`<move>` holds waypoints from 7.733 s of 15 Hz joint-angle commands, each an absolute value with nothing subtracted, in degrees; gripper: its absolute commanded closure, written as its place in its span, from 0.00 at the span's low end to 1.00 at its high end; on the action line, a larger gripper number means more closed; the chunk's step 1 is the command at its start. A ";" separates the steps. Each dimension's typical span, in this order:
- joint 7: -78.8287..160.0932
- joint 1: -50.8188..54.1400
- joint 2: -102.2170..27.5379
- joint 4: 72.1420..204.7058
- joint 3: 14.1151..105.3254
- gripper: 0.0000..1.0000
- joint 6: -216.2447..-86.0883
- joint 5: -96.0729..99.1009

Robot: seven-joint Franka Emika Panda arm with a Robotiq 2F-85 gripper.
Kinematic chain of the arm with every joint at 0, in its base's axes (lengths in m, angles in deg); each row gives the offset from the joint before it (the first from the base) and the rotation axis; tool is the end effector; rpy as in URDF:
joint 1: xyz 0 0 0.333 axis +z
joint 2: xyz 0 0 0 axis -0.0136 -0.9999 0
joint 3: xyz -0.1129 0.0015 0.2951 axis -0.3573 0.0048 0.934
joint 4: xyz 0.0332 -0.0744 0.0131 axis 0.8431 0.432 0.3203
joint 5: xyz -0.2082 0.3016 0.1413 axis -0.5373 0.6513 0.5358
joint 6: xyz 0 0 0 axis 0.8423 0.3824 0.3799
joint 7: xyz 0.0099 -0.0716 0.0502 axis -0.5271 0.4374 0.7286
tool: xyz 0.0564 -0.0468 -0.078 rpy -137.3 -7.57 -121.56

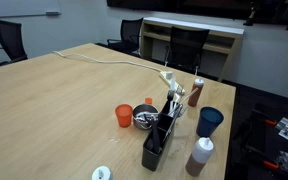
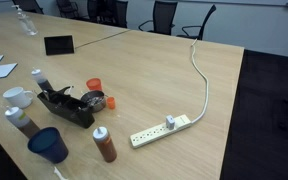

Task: Pick the sauce bottle and move it to the left on the table

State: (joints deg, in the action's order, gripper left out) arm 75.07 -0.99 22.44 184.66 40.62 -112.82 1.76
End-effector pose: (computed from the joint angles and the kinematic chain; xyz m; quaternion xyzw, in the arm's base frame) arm 0.2937 -0.1663 0.5375 -0.9886 -0.0987 -0.0353 0.1078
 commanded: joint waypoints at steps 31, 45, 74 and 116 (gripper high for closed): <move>48.51 -4.52 -2.90 191.92 54.50 0.00 -155.55 -0.98; 53.16 1.86 -7.17 192.77 56.79 0.00 -155.33 12.46; 42.94 1.58 -24.92 189.46 61.20 0.00 -164.96 -0.33; 51.80 1.90 -17.35 182.77 63.77 0.73 -148.89 7.64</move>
State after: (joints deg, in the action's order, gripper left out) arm 52.89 1.65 -20.92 183.52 62.91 -153.88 8.07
